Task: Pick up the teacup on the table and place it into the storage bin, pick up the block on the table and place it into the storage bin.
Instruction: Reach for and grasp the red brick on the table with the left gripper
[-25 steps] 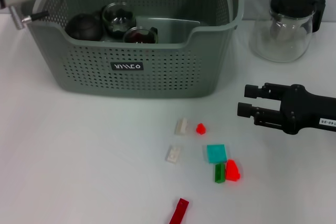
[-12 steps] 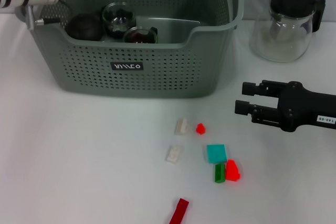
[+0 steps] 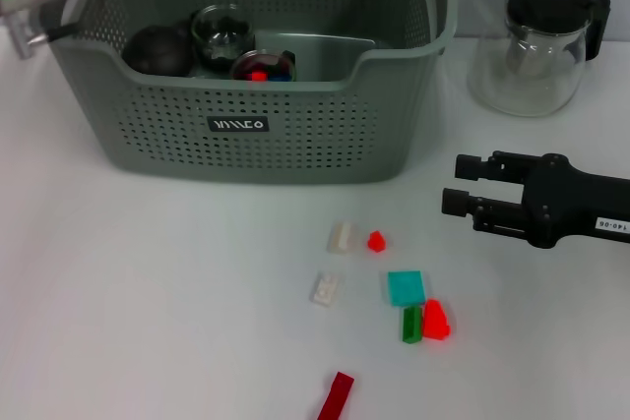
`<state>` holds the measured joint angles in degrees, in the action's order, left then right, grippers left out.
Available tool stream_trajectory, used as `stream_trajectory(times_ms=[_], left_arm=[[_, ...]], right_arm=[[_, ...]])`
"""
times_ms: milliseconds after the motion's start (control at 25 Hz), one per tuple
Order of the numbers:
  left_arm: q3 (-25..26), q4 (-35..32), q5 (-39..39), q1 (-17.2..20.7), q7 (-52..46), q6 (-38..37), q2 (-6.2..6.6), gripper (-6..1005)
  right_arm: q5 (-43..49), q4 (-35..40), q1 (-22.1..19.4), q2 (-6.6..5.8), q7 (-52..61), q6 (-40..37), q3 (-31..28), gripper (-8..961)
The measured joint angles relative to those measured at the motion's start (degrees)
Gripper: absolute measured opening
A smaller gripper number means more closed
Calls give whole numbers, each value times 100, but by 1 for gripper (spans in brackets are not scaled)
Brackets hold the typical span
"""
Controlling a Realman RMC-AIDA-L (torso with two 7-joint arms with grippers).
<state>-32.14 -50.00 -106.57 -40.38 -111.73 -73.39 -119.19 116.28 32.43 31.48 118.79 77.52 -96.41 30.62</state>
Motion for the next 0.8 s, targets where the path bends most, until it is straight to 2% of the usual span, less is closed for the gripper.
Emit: stream_trajectory(times_ms=[160,280,320,480,640,800], left_arm=[[570,334,856,543,1779,-1572,-98,667],[674,504,823,908,2715,-2284,-166,708],[680,529,698,1089,3139,-2481,-226,721],[675,630,119,1792,4829,-2905,-513,717],[752,1016,-588,2065,5354,-2973,-549,693],[811,1344,-1409,2114,5794,-2942,-549,668]], right_arm=[[-44,0,-17,5,0,0,-4,637],[-68,0,-19,4,-3,1,-4,637],[-71,0,-19,4,-6,2,-4,637],[-74,0,-2,4,-7,33,-4,637],[-77,0,-9,1,13,40,-3,637],[-79,9,-5,-3,35,44,-4,637]])
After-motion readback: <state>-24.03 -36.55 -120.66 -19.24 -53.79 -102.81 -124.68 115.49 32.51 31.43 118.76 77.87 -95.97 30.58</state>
